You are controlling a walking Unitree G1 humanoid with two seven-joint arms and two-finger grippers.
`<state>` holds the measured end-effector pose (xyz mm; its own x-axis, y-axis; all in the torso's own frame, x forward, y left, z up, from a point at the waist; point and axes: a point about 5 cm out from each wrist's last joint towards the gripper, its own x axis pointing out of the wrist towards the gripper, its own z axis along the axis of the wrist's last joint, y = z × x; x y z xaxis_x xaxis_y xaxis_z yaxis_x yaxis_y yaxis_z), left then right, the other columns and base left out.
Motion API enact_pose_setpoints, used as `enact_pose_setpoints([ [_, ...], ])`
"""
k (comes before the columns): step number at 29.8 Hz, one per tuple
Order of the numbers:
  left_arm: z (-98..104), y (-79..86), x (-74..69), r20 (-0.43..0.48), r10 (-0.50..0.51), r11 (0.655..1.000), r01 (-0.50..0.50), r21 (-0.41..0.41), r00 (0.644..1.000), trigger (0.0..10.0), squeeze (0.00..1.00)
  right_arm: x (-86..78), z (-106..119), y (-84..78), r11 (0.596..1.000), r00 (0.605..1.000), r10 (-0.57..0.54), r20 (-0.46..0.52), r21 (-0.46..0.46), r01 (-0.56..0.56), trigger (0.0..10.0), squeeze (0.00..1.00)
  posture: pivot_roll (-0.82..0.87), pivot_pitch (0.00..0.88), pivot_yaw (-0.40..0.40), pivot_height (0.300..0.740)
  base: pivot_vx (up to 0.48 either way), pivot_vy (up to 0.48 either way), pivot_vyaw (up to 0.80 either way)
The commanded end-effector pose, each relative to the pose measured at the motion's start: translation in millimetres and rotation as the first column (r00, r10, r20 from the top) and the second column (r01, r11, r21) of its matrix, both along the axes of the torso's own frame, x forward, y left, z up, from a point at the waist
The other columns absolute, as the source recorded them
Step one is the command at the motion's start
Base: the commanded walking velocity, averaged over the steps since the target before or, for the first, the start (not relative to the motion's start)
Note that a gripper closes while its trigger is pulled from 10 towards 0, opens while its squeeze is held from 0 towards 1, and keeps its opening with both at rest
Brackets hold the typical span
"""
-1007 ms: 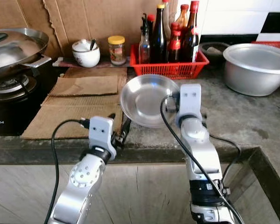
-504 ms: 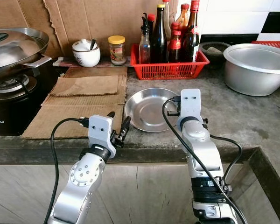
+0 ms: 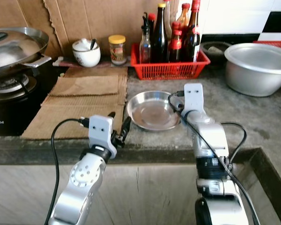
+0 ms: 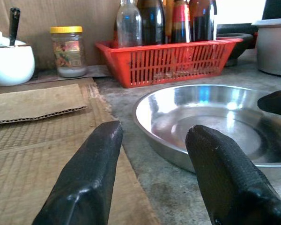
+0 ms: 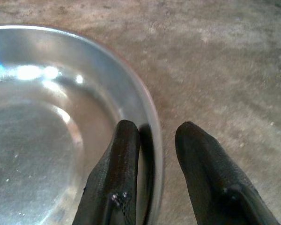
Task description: Kitchen organization
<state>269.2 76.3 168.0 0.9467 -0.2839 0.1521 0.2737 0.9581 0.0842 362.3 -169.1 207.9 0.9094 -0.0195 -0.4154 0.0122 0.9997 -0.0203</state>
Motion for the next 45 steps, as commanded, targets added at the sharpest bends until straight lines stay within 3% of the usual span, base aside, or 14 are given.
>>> enact_pose_setpoints([
  [1, 4.0, 1.4, -0.1, 0.016, 0.012, 1.000, -0.012, -0.007, 1.000, 10.0, 0.00, 1.1, 2.4, -0.8, 0.999, 0.998, 0.036, -0.048, 0.024, -0.034, 10.0, 0.00, 0.02, 0.028, -0.048, 0.740, 0.000, 0.000, 0.00],
  [7, 3.7, 1.4, 0.3, 0.016, 0.014, 1.000, -0.014, -0.006, 1.000, 10.0, 0.00, 2.2, -1.5, -1.1, 0.994, 0.979, 0.113, -0.172, 0.017, -0.111, 10.0, 0.00, 0.02, 0.029, -0.047, 0.740, 0.000, 0.000, 0.00],
  [10, 4.3, 1.6, 0.3, 0.018, 0.016, 1.000, -0.016, -0.005, 1.000, 10.0, 0.00, 1.1, -6.7, -0.8, 0.985, 0.964, 0.159, -0.213, -0.030, -0.169, 10.0, 0.00, 0.02, 0.032, -0.050, 0.740, 0.000, 0.000, 0.00],
  [11, 4.3, 1.8, 0.2, 0.018, 0.017, 1.000, -0.017, -0.005, 1.000, 10.0, 0.00, 0.1, -9.0, 1.7, 0.980, 0.957, 0.185, -0.222, -0.029, -0.196, 0.0, 0.00, 0.02, 0.033, -0.048, 0.740, 0.000, 0.000, 0.00],
  [14, 4.3, 1.6, 0.1, 0.018, 0.017, 1.000, -0.016, -0.004, 1.000, 10.0, 0.00, 0.0, -10.3, 2.5, 0.979, 0.956, 0.191, -0.224, -0.032, -0.203, 0.0, 0.00, 0.02, 0.034, -0.050, 0.740, 0.000, 0.000, 0.00],
  [20, 4.2, 2.2, 0.3, 0.018, 0.021, 1.000, -0.021, -0.003, 1.000, 10.0, 0.00, 4.5, -11.4, -4.5, 0.994, 0.972, 0.113, -0.205, 0.021, -0.111, 0.0, 0.00, 0.02, 0.034, -0.054, 0.740, 0.000, 0.000, 0.00],
  [26, 3.7, 2.8, -0.1, 0.017, 0.024, 1.000, -0.024, -0.002, 1.000, 10.0, 0.00, 9.8, 1.0, -11.3, 0.994, 0.997, 0.023, -0.075, 0.111, -0.015, 0.0, 0.00, 0.02, 0.029, -0.056, 0.740, 0.000, 0.000, 0.00],
  [27, 3.4, 2.7, -0.5, 0.015, 0.024, 1.000, -0.024, -0.002, 1.000, 10.0, 0.00, 12.1, 10.4, -14.2, 0.982, 0.999, -0.041, 0.021, 0.184, 0.036, 0.0, 0.00, 0.02, 0.027, -0.052, 0.740, 0.000, 0.000, 0.00],
  [29, 3.2, 2.6, -0.6, 0.015, 0.023, 1.000, -0.023, -0.002, 1.000, 10.0, 0.00, 12.5, 13.8, -17.2, 0.972, 0.995, -0.088, 0.055, 0.225, 0.074, 0.0, 0.00, 0.02, 0.024, -0.056, 0.740, 0.000, 0.000, 0.00],
  [33, 3.9, 3.4, 0.2, 0.017, 0.023, 1.000, -0.023, 0.000, 1.000, 10.0, 0.00, 4.3, 31.7, -22.0, 0.932, 0.961, -0.190, 0.202, 0.345, 0.112, 0.0, 0.00, 0.03, 0.021, -0.048, 0.740, 0.000, 0.000, 0.00],
  [37, 4.0, 4.0, 1.1, 0.017, 0.021, 1.000, -0.021, 0.003, 1.000, 10.0, 0.00, -8.0, 40.8, -18.2, 0.946, 0.914, -0.236, 0.330, 0.292, 0.139, 0.0, 0.00, 0.02, 0.017, -0.040, 0.740, 0.000, 0.000, 0.00],
  [41, 4.6, 3.0, 1.7, 0.019, 0.014, 1.000, -0.014, 0.003, 1.000, 10.0, 0.00, -14.4, 43.4, -14.8, 0.946, 0.890, -0.255, 0.379, 0.288, 0.148, 0.0, 0.00, 0.02, 0.012, -0.035, 0.740, 0.000, 0.000, 0.00],
  [43, 8.2, 2.1, 2.9, 0.029, 0.011, 1.000, -0.011, -0.001, 1.000, 10.0, 0.00, -26.6, 57.6, -8.4, 0.968, 0.823, -0.231, 0.518, 0.207, 0.141, 0.0, 0.00, 0.02, 0.008, -0.033, 0.740, 0.000, 0.000, -0.68],
  [45, 9.1, 2.1, 3.2, 0.031, 0.011, 1.000, -0.011, -0.003, 0.999, 10.0, 0.00, -29.3, 60.5, -6.2, 0.971, 0.808, -0.223, 0.545, 0.202, 0.132, 0.0, 0.00, 0.02, 0.008, -0.033, 0.740, 0.000, 0.000, -0.80],
])
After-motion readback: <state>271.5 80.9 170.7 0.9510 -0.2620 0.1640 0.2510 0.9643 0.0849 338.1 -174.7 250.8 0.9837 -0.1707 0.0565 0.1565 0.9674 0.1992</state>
